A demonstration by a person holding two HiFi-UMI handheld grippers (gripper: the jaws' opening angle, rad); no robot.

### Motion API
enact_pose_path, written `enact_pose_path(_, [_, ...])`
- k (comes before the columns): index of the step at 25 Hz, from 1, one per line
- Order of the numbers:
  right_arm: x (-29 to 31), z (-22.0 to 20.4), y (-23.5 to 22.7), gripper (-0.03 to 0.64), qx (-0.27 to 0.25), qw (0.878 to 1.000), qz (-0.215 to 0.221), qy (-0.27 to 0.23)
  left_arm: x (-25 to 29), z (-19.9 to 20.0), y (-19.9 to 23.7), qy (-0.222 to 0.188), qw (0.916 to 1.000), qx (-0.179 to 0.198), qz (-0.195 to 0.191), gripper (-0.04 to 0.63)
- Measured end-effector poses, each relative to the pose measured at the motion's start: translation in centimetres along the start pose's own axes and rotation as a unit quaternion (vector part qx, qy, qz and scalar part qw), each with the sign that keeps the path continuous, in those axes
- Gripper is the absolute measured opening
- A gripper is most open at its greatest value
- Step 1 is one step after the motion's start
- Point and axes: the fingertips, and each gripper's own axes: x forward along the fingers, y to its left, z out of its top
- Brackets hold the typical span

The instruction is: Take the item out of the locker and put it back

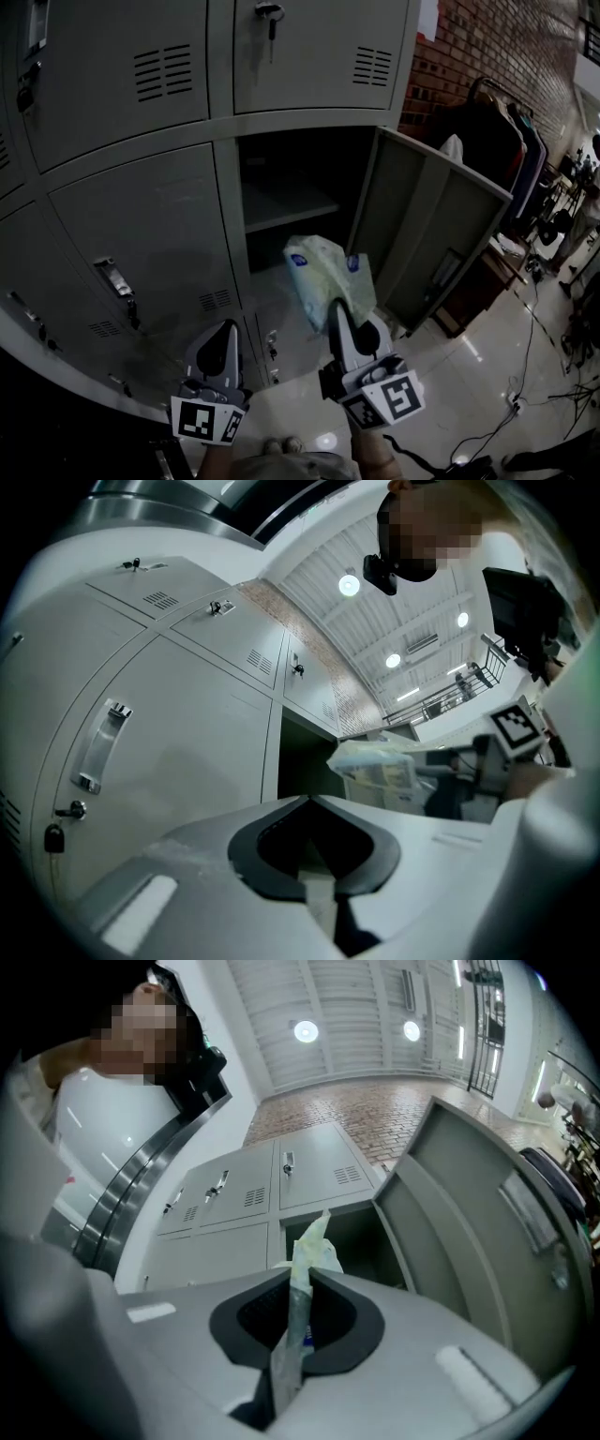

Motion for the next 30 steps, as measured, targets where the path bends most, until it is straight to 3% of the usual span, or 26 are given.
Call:
enact_pose_path(5, [10.6, 2.1, -3.0, 0.012, -0.016, 1.0, 0.013, 0.018, -0.3, -0.1, 1.2, 0.002, 0.9998, -0.008, 0.02, 0.006])
enact_pose_path(12, [23.0, -3.3, -7.4, 0.012, -0.064, 0.989, 0.0, 0.136, -0.1, -1.0, 2.7, 0.014, 0.9994, 0.003, 0.031, 0.006])
enact_pose_path(15, [25.1, -5.1, -7.9, 0.012, -0.072, 0.985, 0.002, 0.16, 0.1, -1.3, 3.6, 0.018, 0.9991, 0.005, 0.038, 0.006])
enact_pose_path(24, [25.6, -6.4, -9.8, 0.014, -0.065, 0.984, -0.016, 0.166, 1.7, -1.7, 4.2, 0.019, 0.9992, 0.006, 0.033, 0.006])
enact_pose_path(25, [25.7, -6.5, -9.9, 0.031, -0.058, 0.984, -0.016, 0.165, 1.8, -1.7, 4.1, 0.019, 0.9993, 0.006, 0.031, 0.006])
enact_pose_path(26, [25.8, -6.4, -10.1, 0.132, -0.045, 0.986, -0.016, 0.163, 1.9, -1.7, 4.1, 0.018, 0.9994, 0.005, 0.03, 0.006])
enact_pose_path(27, [25.9, -6.4, -10.1, 0.329, -0.031, 0.987, -0.014, 0.158, 2.0, -1.7, 4.0, 0.018, 0.9994, 0.005, 0.028, 0.006])
enact_pose_path(28, [25.9, -6.2, -10.1, 0.393, -0.02, 0.988, -0.011, 0.152, 2.0, -1.7, 4.0, 0.017, 0.9995, 0.004, 0.027, 0.006])
enact_pose_path(30, [25.8, -6.0, -10.1, 0.397, -0.019, 0.989, -0.009, 0.148, 2.0, -1.7, 4.0, 0.017, 0.9995, 0.003, 0.027, 0.006])
